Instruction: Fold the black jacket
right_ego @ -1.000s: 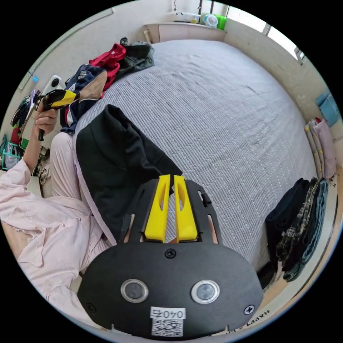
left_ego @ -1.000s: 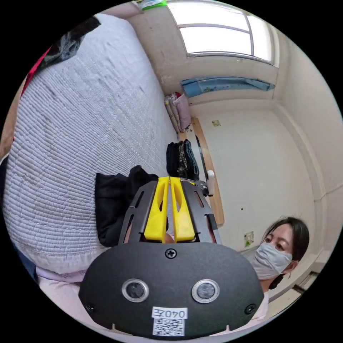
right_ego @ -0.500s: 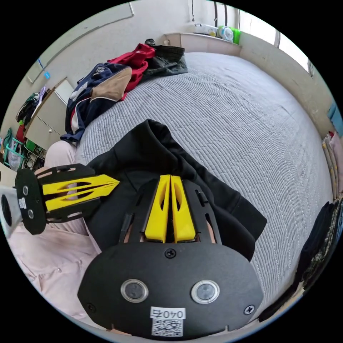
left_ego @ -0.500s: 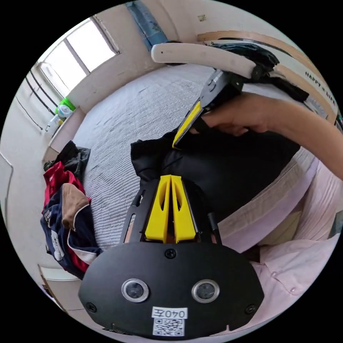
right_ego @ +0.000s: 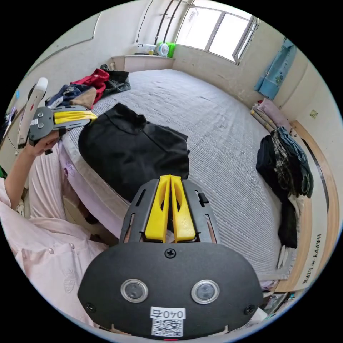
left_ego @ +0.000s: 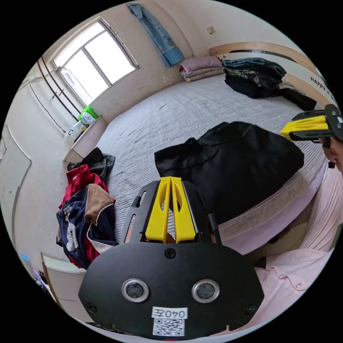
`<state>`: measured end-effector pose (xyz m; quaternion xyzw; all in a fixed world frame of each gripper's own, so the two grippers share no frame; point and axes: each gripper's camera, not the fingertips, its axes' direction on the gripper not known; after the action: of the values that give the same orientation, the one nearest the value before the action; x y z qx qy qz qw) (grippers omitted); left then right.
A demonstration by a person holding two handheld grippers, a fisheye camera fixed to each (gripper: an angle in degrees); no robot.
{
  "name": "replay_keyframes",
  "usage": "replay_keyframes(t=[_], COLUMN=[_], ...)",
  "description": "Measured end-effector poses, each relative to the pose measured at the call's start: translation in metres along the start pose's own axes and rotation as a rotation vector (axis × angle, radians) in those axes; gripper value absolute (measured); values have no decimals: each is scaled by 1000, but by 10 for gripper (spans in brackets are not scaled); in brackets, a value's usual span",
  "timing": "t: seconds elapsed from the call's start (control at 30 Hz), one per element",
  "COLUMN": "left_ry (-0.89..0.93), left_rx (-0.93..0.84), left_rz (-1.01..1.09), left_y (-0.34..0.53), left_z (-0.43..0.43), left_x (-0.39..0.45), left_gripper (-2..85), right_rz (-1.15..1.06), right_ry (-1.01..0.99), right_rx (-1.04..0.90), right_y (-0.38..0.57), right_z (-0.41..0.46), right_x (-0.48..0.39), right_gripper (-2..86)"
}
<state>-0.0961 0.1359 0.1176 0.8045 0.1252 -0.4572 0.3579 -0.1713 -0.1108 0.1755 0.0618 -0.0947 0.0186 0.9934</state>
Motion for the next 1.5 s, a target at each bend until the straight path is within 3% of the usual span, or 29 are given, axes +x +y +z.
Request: replay_keyframes(t=[0.13,0.23,0.27,0.4,0.53,0.63,0.8,0.97,1.03,1.1,1.2,1.33,1.5], left_ry=[14,42,94,-14,-7,0,37,-141,-58,65,121,308,150], left_rx=[3,-66,-64,91,104,54,-260,-225,-209,-146,-16,91,51], left_rz=[-52,22,-38,-168,-120,-120,-64,64,26,-192,-354,-330,-211], left_y=[18,0,-5,-20,-58,-80,-96,-97,-97,-84,-48,-10,31], left_z=[27,28,22,-14,8,48,142,165,162,136,73,16,13], left_x=[16,17,-1,-39,-17,3,8,23,4,-59,-118,-113,-54], left_gripper=[-1,-1,-2,-4,-4,-4,-5,-8,-8,-9,-9,-9,-9], right_rz=[-1,4,28,99,139,143,174,261,288,308,281,221,242], right_ry=[-20,-87,-104,-120,-77,-16,-71,-254,-326,-370,-244,-289,-77], right_rx=[-133,-212,-194,63,160,136,16,-4,-17,-33,111,161,50], right_y=[53,42,38,24,-31,-70,-94,-101,-102,-103,-75,-20,23], right_z=[81,77,64,13,55,109,202,225,225,206,119,53,63], right_x=[-26,-7,7,35,21,-3,2,51,68,88,95,59,18], right_gripper=[-10,-10,-10,-10,-10,-10,-10,-10,-10,-10,-10,-10,-10])
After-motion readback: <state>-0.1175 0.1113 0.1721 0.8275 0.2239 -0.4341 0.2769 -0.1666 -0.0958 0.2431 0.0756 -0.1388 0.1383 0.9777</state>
